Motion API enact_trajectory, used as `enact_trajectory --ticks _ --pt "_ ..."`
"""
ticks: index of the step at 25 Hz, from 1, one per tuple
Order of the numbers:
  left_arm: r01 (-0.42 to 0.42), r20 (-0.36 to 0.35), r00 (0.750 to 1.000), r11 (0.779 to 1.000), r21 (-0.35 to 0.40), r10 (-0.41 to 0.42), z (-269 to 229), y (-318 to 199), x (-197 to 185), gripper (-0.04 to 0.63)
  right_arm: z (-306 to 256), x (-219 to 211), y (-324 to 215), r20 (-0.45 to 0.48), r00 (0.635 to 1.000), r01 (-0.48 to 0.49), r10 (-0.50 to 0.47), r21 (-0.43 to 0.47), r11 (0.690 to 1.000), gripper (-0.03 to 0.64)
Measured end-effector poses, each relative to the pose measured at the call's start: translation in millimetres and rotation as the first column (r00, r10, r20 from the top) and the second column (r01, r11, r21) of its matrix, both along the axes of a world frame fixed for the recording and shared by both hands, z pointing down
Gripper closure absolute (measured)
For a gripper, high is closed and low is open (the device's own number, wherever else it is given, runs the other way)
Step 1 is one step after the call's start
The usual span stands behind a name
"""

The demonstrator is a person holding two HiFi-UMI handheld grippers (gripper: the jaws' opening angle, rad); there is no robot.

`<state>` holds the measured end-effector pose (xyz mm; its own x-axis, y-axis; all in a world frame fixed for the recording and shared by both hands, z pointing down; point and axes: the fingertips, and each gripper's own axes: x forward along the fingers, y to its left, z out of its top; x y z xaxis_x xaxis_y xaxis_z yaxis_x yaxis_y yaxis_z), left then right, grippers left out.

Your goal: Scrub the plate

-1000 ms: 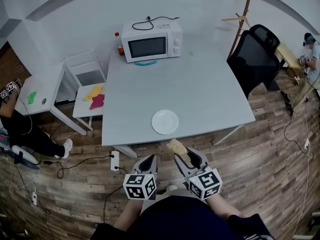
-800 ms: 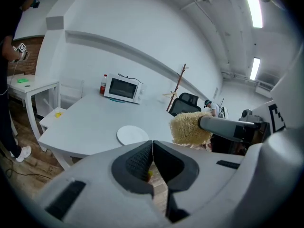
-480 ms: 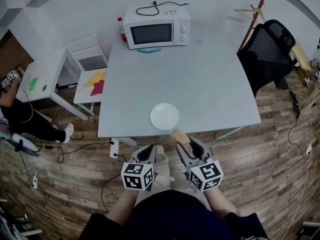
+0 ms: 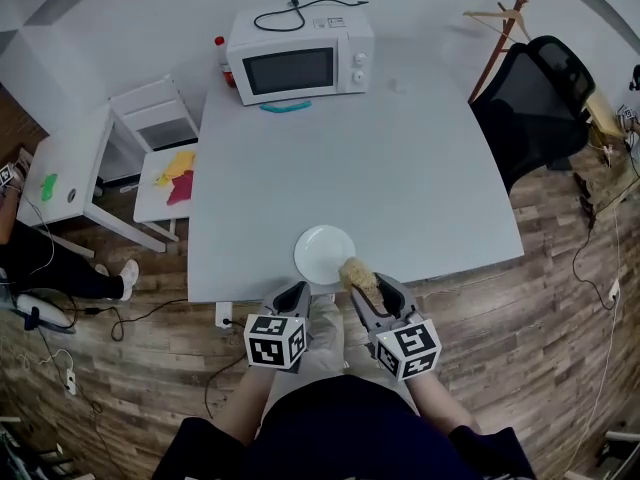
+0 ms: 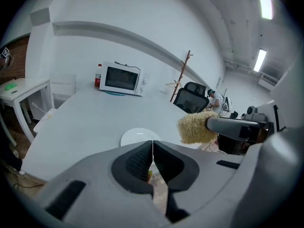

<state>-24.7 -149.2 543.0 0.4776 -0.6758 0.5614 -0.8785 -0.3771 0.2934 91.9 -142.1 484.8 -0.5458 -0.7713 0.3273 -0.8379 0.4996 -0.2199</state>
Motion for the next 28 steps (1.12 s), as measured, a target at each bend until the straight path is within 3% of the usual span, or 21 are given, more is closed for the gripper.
enact_trajectory --ticks 15,21,28 --pt "-0.007 0.038 0.999 0.993 -0.121 0.011 75.7 -89.2 -31.4 0.575 60.9 -26.2 -86.2 -0.109 0.993 0.040 -0.052 -0.104 0.994 0.437" --pt "-0.021 0.069 0.997 0.986 -0.166 0.032 99.1 -94.4 -31.3 0.575 81.4 -29.8 -99.8 -0.142 0.988 0.047 -0.066 -0.135 0.990 0.437" --pt "-0.021 0.051 0.998 0.983 -0.183 0.031 101.2 -95.1 -31.8 0.575 90.7 -33.7 -98.7 -0.150 0.984 0.073 -0.092 -0.124 0.990 0.437"
